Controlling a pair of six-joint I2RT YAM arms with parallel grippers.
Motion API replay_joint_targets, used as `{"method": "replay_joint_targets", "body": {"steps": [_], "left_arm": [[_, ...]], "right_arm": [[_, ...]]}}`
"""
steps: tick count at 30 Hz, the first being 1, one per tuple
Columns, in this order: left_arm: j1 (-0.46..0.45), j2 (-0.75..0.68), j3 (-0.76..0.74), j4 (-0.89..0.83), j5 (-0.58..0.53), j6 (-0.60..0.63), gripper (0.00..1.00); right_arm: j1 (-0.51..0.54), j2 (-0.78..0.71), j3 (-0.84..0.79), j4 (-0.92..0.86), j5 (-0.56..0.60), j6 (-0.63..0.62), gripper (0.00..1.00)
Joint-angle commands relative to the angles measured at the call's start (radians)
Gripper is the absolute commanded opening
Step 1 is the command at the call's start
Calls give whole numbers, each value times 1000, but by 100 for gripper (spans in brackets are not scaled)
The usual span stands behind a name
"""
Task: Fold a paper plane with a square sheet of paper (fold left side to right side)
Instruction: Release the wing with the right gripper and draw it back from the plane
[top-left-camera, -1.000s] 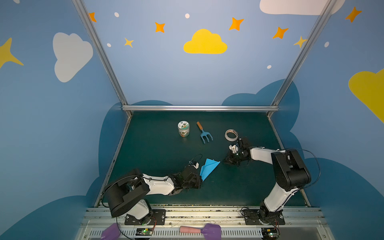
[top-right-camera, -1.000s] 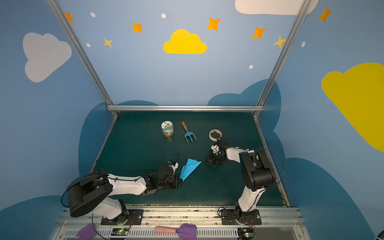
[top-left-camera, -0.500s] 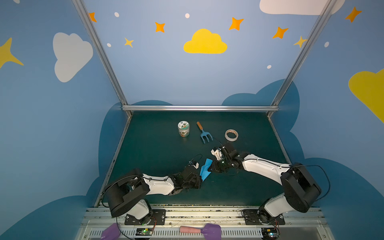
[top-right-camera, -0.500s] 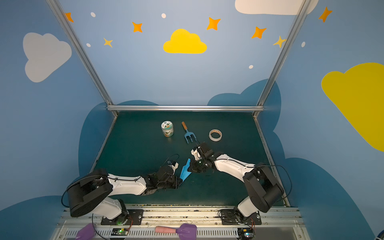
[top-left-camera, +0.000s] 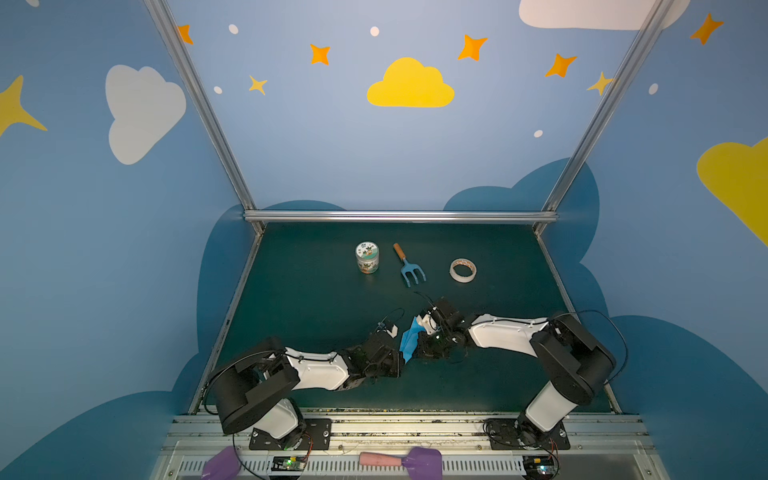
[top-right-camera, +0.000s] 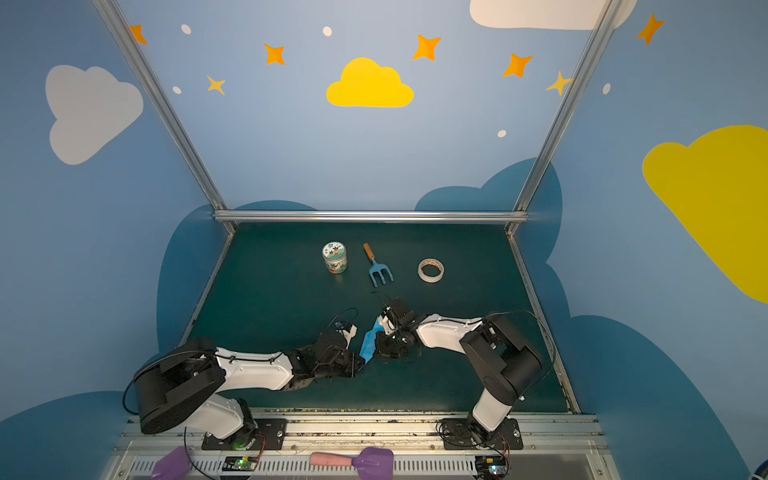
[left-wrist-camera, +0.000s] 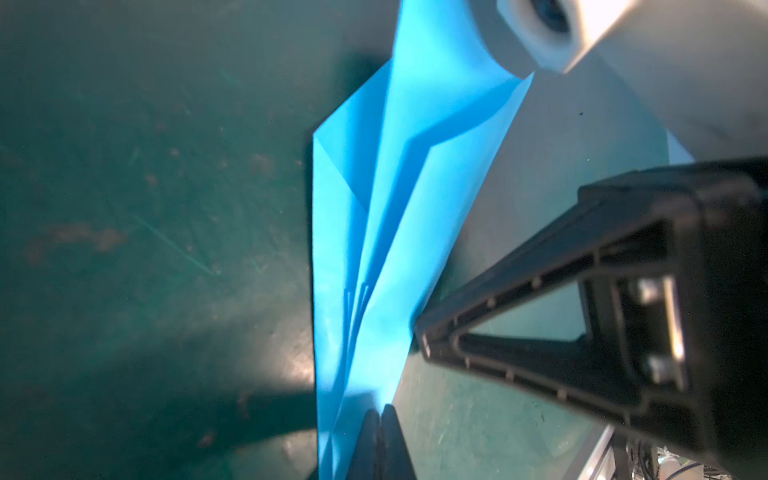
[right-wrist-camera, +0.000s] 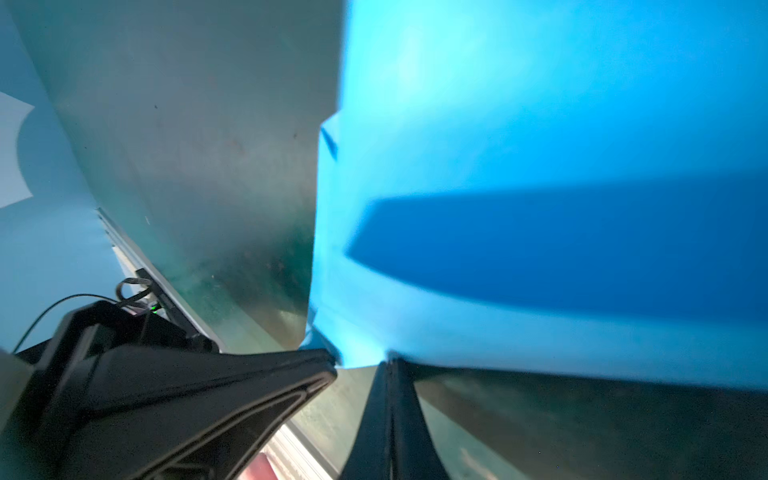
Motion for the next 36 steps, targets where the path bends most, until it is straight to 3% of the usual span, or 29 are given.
{"method": "replay_joint_targets", "body": {"steps": [1, 8, 12, 16, 21, 27, 31, 36], "left_arm": [[-3, 27, -30, -89, 1, -1, 3], [-4, 27, -29, -86, 4, 2, 3], [-5, 26, -27, -89, 6, 3, 3], [-5, 20, -27, -89, 5, 3, 3], [-7, 17, -25, -93, 4, 2, 3], [-9, 12, -21, -108, 1, 5, 3], [-9, 1, -26, -117, -3, 4, 3], [-10, -26, -45, -120, -9, -3, 3]], "right_arm": [[-101, 41, -47, -9, 60, -38, 0], [-374, 60, -54, 1, -40, -71, 0], [-437, 5, -34, -62, -47, -111, 0], [-385, -113, -37, -111, -45, -108, 0], [-213, -199, -14, -127, 18, -49, 0], [-76, -66, 48, -43, 53, 20, 0], [-68, 44, 45, 9, 80, 29, 0], [-85, 79, -15, 40, 86, 33, 0]]}}
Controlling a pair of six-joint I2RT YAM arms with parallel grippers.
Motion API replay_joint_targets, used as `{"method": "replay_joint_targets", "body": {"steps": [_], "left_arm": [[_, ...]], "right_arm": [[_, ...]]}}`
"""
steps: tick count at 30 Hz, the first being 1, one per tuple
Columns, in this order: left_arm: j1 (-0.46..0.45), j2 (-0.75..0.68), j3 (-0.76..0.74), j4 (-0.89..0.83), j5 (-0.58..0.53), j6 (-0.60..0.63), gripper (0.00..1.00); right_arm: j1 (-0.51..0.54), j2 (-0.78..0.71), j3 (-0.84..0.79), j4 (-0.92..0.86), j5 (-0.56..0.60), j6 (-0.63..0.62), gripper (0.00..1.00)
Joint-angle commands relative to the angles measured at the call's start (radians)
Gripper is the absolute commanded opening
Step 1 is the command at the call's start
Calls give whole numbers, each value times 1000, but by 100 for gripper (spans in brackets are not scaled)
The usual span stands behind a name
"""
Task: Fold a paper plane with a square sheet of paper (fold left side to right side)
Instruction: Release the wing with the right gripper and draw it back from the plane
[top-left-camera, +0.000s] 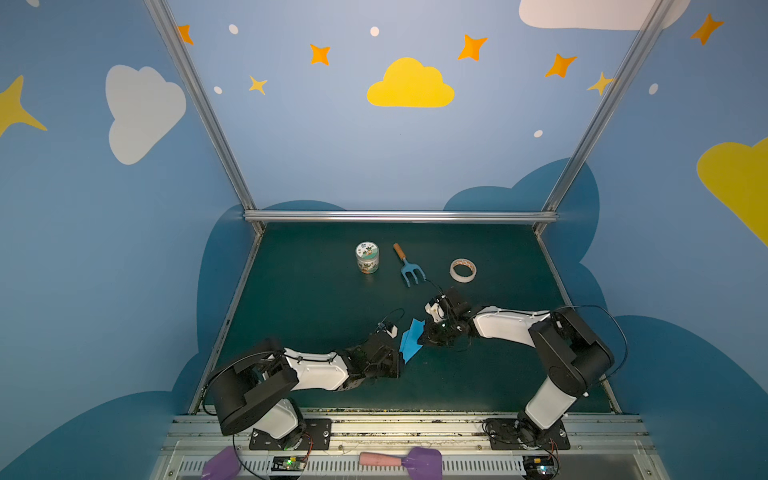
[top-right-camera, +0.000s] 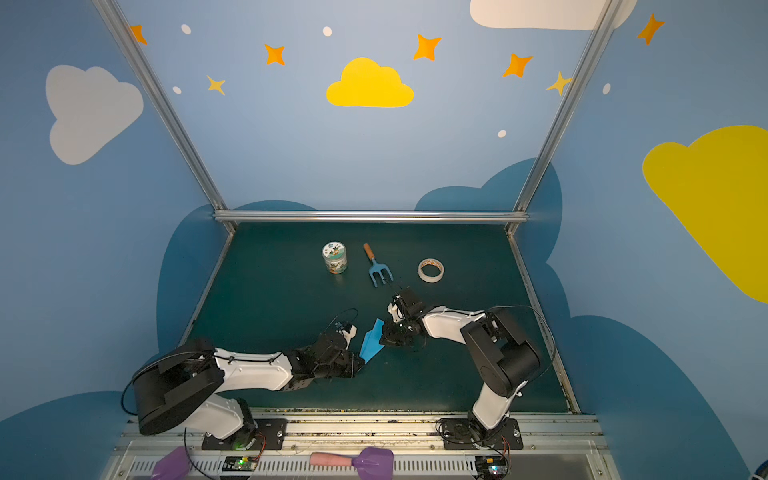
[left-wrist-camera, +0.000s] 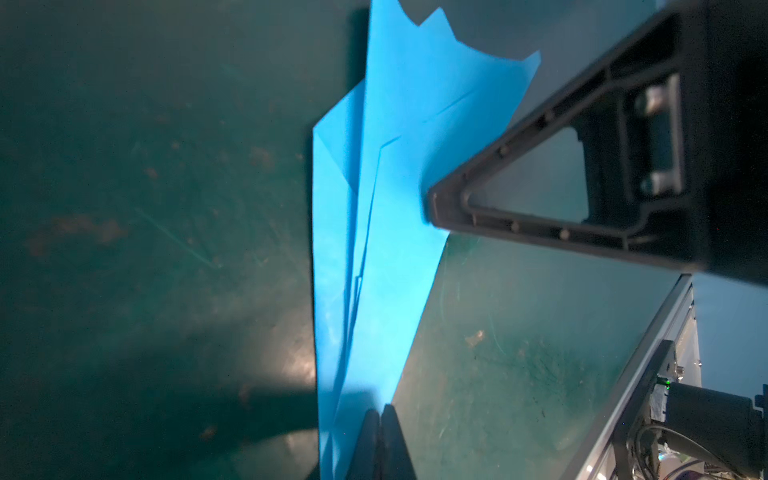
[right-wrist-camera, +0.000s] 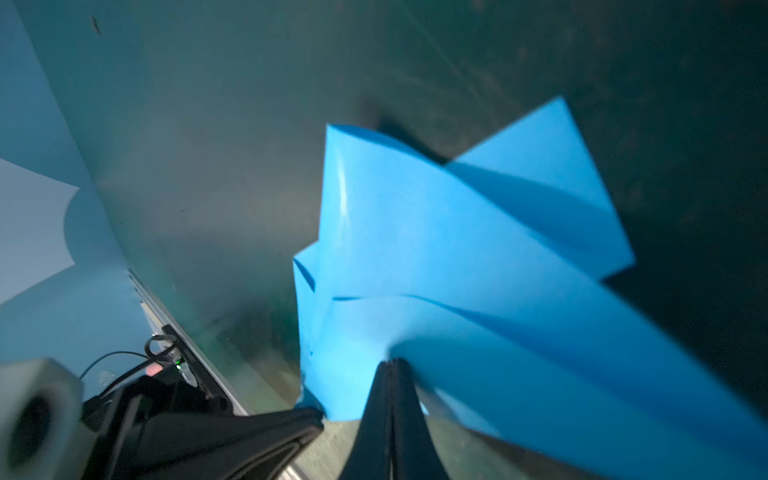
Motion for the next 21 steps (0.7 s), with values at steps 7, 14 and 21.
{"method": "replay_joint_targets", "body": {"steps": [7, 14, 21], "left_arm": [[-17, -54, -96, -99, -15, -33, 3], [-43, -124, -184, -99, -43, -86, 3], [-97, -146, -225, -99, -59, -130, 3]], "right_arm": [[-11, 29, -95, 12, 71, 23, 0], [-11, 39, -98, 18, 68, 27, 0], [-11, 43, -102, 30, 58, 38, 0]]}}
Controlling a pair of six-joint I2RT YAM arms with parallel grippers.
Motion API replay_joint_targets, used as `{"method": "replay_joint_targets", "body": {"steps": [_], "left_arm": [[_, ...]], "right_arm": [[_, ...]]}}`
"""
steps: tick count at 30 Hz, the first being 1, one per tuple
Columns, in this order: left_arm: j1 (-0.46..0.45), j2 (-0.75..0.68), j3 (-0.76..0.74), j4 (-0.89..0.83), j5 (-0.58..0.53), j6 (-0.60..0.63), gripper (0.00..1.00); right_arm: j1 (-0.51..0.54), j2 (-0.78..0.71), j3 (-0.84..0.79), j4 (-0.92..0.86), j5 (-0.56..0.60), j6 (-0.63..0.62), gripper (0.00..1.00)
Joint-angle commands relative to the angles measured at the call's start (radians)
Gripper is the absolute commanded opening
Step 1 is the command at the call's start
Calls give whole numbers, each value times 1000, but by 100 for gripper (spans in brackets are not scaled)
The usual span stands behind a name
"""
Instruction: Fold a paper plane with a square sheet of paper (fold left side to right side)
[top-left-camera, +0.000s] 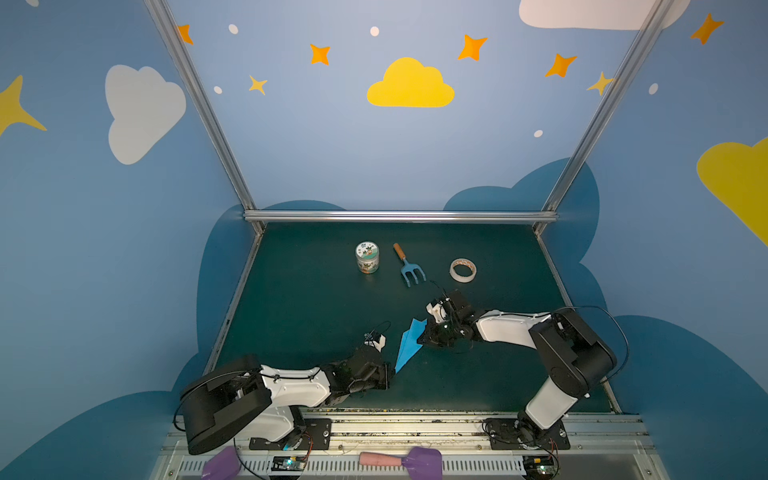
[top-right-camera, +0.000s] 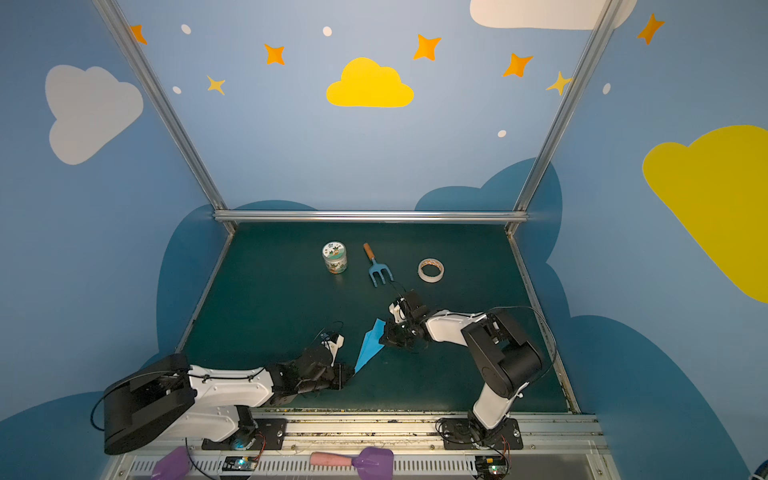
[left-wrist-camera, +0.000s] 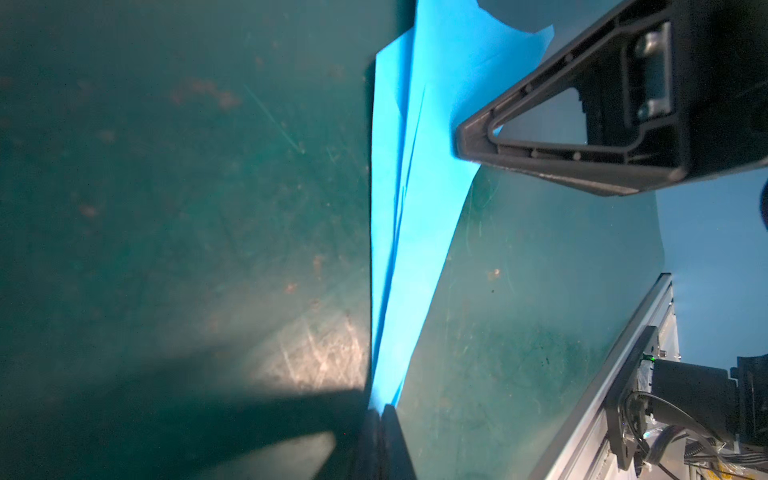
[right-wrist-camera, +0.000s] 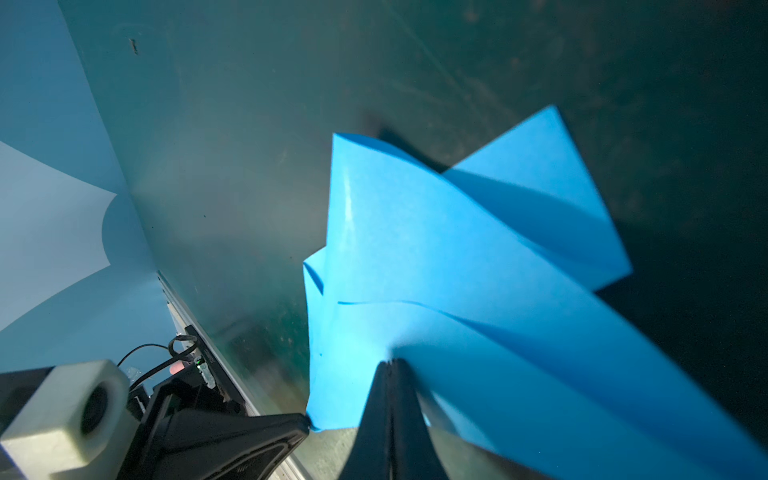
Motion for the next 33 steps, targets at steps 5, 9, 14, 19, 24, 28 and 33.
{"method": "replay_joint_targets", "body": {"steps": [5, 9, 14, 19, 24, 28, 33], "left_arm": [[-76, -3, -45, -172, -14, -50, 3], [-78, -105, -8, -281, -43, -34, 3], [-49, -259, 48, -424, -112, -19, 3], [106, -248, 114, -422, -31, 43, 5], [237, -66, 239, -349, 111, 127, 19], [273, 90, 361, -338, 205, 199, 34], [287, 223, 460, -309, 287, 235, 43]], "right_arm": [[-5, 48, -32, -59, 58, 9, 0], [-18, 17, 25, -92, 9, -12, 0], [-43, -74, 70, -128, -26, -36, 0], [-79, -181, 11, -154, -19, -40, 5], [-115, -229, -111, -111, -25, -23, 8], [-115, -206, -152, -68, -30, -14, 7], [-112, -158, -168, -24, -40, -10, 6]]}}
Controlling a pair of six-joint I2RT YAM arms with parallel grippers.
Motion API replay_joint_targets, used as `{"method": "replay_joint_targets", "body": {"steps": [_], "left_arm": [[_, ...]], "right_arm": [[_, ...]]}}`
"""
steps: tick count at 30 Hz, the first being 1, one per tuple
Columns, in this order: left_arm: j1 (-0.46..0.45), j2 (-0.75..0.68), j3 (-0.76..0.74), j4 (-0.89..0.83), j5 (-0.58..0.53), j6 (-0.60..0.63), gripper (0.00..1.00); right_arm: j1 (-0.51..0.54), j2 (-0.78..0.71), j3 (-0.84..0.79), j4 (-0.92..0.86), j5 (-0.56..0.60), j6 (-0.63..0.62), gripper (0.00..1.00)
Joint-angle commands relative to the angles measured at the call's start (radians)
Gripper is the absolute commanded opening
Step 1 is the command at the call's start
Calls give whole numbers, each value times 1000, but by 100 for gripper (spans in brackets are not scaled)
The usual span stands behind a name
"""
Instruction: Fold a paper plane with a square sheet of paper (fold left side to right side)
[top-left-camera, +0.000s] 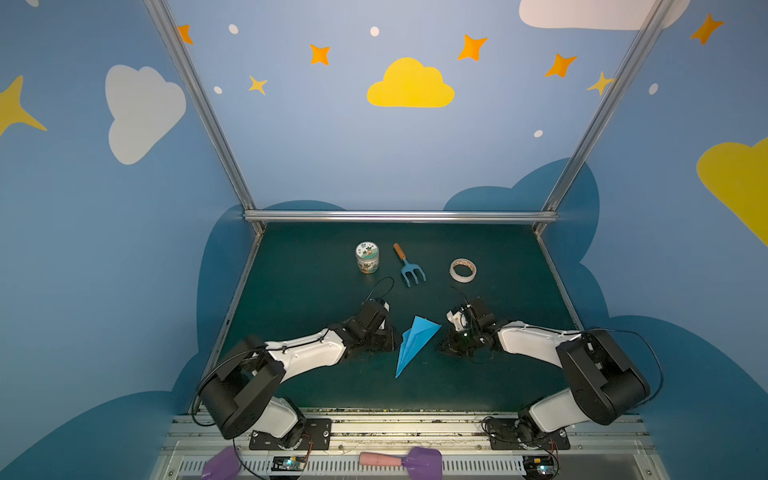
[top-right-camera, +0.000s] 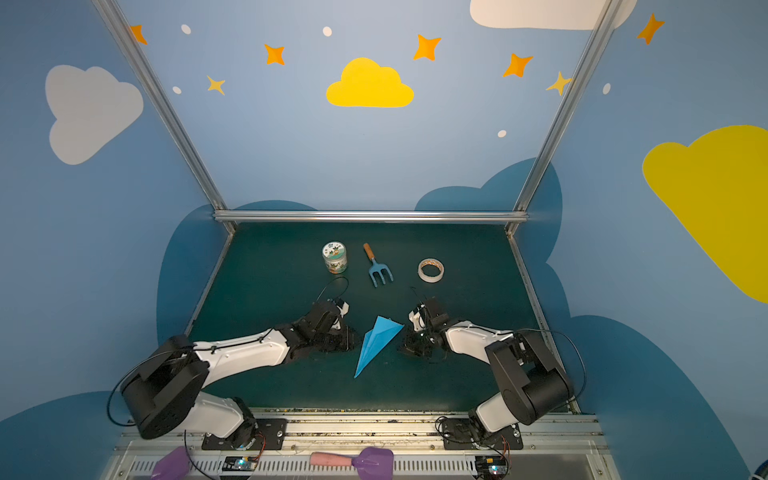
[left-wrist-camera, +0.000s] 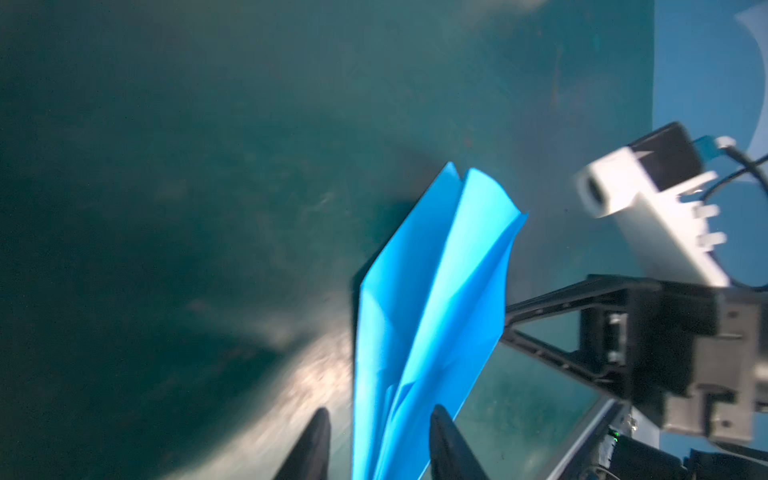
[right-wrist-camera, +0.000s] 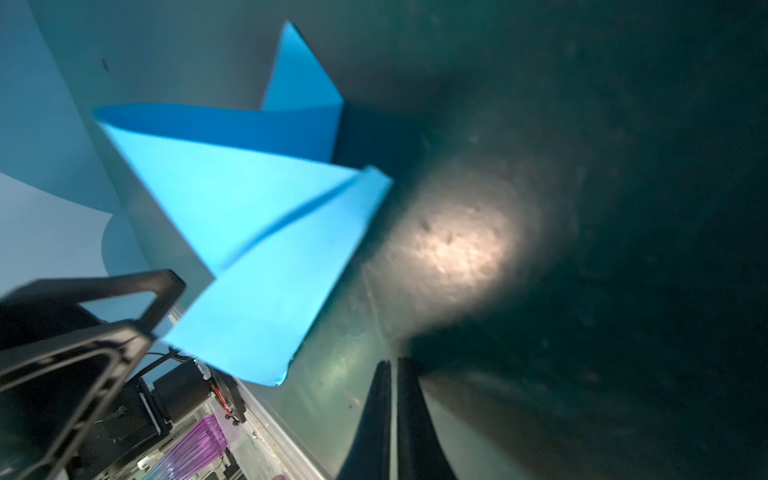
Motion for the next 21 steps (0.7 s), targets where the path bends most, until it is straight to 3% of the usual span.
{"method": "replay_joint_targets", "body": {"steps": [1, 15, 19, 21], "left_arm": [[6, 57, 48, 21, 90, 59, 43], [-34, 213, 114, 77, 167, 54, 38], [-68, 230, 132, 79, 133, 41, 9], [-77, 216, 142, 52, 77, 41, 4]], "right_arm": [[6, 30, -4, 53, -9, 5, 5], [6, 102, -5, 114, -28, 18, 3], [2, 109, 8, 103, -41, 2, 3], [-6, 84, 11, 82, -46, -6, 3]]}}
